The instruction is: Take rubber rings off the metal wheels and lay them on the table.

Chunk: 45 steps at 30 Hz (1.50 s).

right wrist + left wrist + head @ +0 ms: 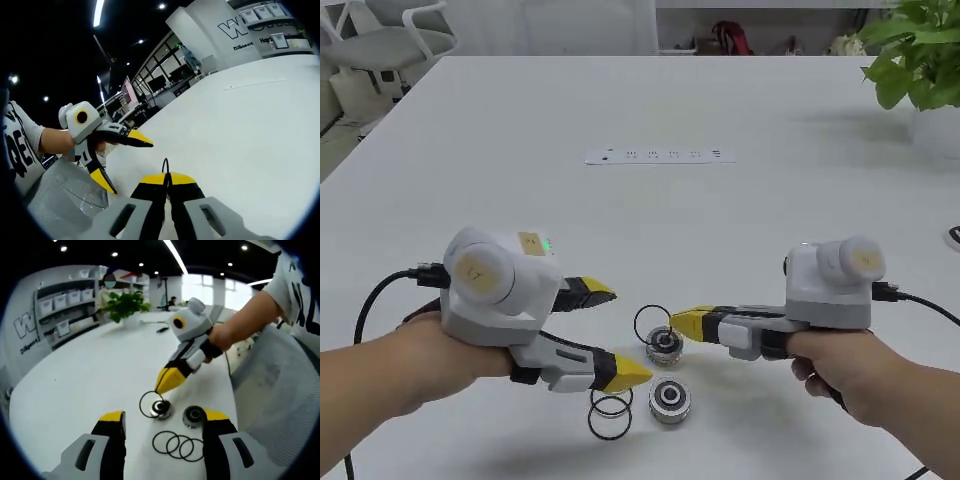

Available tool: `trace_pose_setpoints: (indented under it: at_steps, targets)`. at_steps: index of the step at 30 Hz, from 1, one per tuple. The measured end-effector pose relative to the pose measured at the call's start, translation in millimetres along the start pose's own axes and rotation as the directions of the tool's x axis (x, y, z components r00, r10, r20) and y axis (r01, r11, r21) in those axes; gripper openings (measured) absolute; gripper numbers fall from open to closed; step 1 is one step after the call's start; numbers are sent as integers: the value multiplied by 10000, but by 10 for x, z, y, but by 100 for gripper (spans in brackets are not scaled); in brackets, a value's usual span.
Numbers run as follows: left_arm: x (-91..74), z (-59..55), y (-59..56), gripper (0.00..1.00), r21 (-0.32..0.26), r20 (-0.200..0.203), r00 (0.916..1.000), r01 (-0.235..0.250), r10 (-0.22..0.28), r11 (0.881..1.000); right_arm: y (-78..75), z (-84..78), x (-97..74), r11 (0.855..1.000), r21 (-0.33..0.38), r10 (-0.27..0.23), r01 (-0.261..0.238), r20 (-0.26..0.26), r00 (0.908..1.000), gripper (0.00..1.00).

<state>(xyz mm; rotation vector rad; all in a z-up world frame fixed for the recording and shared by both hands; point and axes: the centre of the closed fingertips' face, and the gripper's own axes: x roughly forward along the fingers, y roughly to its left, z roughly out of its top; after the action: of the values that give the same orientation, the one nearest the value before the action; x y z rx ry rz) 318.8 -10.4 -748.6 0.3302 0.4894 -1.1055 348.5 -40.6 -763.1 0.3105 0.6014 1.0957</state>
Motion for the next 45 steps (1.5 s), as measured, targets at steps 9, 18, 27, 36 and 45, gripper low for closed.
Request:
trace_pose_setpoints:
  at_steps: [9,18,27,36,45]
  targets:
    - [-105,-44,8,66,-35,-30,10000,-72,72,10000,44,20,15,9999,-46,102,-102,15,9999,0]
    - [-238,-90,60,67,-154,1,9994,-334,334,9993,86,12,69,9997,-122,230,-232,-133,9996,0]
    - [-353,-189,107,67,-454,11,9980,-632,633,9970,132,-32,130,9991,-188,361,-369,-381,9986,0]
    - [-452,-229,148,68,-627,12,9961,-876,878,9942,189,-95,194,9981,-336,495,-518,-674,9965,0]
    - [-525,-289,121,69,-727,-38,9957,-927,927,9930,218,-148,262,9968,-501,580,-631,-971,9936,0]
